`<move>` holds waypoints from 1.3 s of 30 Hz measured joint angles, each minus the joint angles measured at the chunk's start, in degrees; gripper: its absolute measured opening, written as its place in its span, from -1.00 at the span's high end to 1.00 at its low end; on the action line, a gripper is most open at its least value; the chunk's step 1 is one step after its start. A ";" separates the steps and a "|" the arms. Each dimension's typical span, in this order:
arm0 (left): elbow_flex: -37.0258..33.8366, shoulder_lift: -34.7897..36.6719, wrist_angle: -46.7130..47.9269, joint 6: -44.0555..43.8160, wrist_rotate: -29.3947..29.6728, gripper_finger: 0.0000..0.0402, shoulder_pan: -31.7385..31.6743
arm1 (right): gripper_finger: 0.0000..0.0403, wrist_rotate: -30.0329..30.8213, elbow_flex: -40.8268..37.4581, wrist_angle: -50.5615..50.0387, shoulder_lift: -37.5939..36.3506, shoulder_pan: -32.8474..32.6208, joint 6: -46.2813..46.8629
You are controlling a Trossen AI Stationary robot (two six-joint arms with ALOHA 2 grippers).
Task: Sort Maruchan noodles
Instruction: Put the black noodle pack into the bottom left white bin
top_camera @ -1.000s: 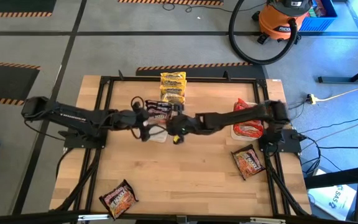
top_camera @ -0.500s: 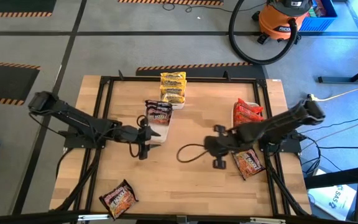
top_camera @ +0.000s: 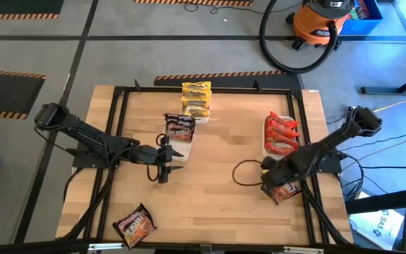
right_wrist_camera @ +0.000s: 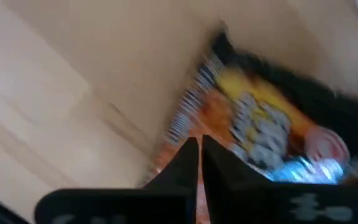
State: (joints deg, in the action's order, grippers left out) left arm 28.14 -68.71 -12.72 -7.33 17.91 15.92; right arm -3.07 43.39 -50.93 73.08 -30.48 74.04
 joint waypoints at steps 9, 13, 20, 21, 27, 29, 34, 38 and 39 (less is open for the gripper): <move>0.00 0.00 -0.36 0.00 -0.09 -0.03 0.00 | 0.85 -2.97 1.71 -3.29 -0.35 -1.15 0.16; 0.00 0.00 -0.36 0.00 -0.77 -0.03 -0.04 | 0.75 -2.67 3.86 -7.96 -0.25 -1.07 3.94; 0.00 0.00 -0.23 0.00 -0.90 -0.03 -0.02 | 0.15 -3.88 3.82 -10.32 0.21 -3.39 6.84; 0.00 0.00 -0.23 0.00 -0.90 -0.03 -0.02 | 0.03 -3.56 3.81 -11.07 0.24 -3.88 7.61; 0.00 0.00 -0.21 0.00 -1.08 -0.03 -0.02 | -0.51 -3.65 3.76 -12.15 0.84 -6.92 9.47; 0.00 0.00 -0.19 0.00 -1.14 -0.03 -0.02 | -0.58 -3.46 3.72 -12.23 1.45 -7.06 9.66; 0.00 0.00 -0.20 0.00 -1.33 -0.03 -0.02 | -0.58 -3.76 -0.64 -8.84 1.53 -6.99 9.97; 0.00 0.00 -0.19 -0.04 -1.33 -0.03 -0.02 | -0.52 -5.41 -3.75 -7.01 1.53 -6.99 10.04; 0.00 0.00 -0.20 -0.04 -1.33 -0.03 -0.02 | -0.50 -5.11 -4.23 -5.64 1.51 -6.99 10.04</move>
State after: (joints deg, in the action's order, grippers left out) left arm 28.14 -68.71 -12.92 -7.38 16.58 15.90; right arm -8.18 39.16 -56.57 74.59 -37.47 84.07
